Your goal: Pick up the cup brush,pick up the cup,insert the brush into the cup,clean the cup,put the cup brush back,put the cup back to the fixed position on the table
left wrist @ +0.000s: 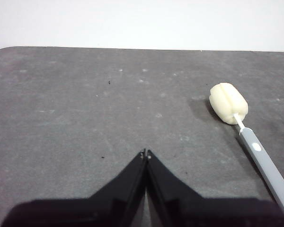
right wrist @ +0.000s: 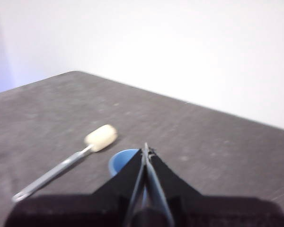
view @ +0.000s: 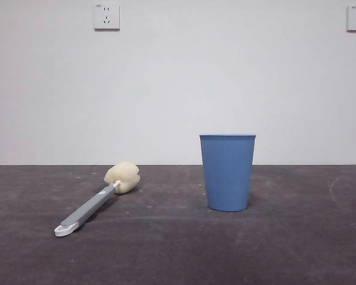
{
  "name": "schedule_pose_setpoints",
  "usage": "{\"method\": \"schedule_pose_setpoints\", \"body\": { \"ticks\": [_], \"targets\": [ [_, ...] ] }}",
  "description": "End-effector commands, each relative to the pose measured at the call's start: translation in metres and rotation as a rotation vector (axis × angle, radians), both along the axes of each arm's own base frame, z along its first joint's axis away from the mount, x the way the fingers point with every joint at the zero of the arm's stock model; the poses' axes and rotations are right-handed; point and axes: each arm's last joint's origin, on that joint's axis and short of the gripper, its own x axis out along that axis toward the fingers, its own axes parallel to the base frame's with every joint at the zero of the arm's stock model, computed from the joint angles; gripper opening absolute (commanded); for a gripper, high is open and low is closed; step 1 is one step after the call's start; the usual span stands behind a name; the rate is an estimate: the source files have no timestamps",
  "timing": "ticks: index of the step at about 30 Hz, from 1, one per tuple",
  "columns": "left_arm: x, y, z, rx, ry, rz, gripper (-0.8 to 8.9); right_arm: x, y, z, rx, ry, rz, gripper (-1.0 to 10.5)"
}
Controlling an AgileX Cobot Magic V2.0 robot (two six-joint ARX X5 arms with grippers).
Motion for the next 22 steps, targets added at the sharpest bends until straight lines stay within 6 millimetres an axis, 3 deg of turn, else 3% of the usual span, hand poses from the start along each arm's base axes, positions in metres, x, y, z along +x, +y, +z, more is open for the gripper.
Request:
{"method": "schedule_pose_setpoints", "body": {
  "ticks": [1,12,22],
  "targets": [
    [0.001,0.000,-0.004,-0.007,0.008,-0.001,-0.03,0.002,-0.002,-0.016,-0.007,-0.070,-0.042,0.0],
    [0.001,0.000,-0.004,-0.007,0.008,-0.001,-0.04,0.016,-0.011,-0.084,0.061,-0.134,-0.200,0.0],
    [0.001,0.000,-0.004,-0.007,0.008,-0.001,-0.03,0.024,-0.022,-0.120,0.071,-0.096,-0.329,0.0]
  ]
}}
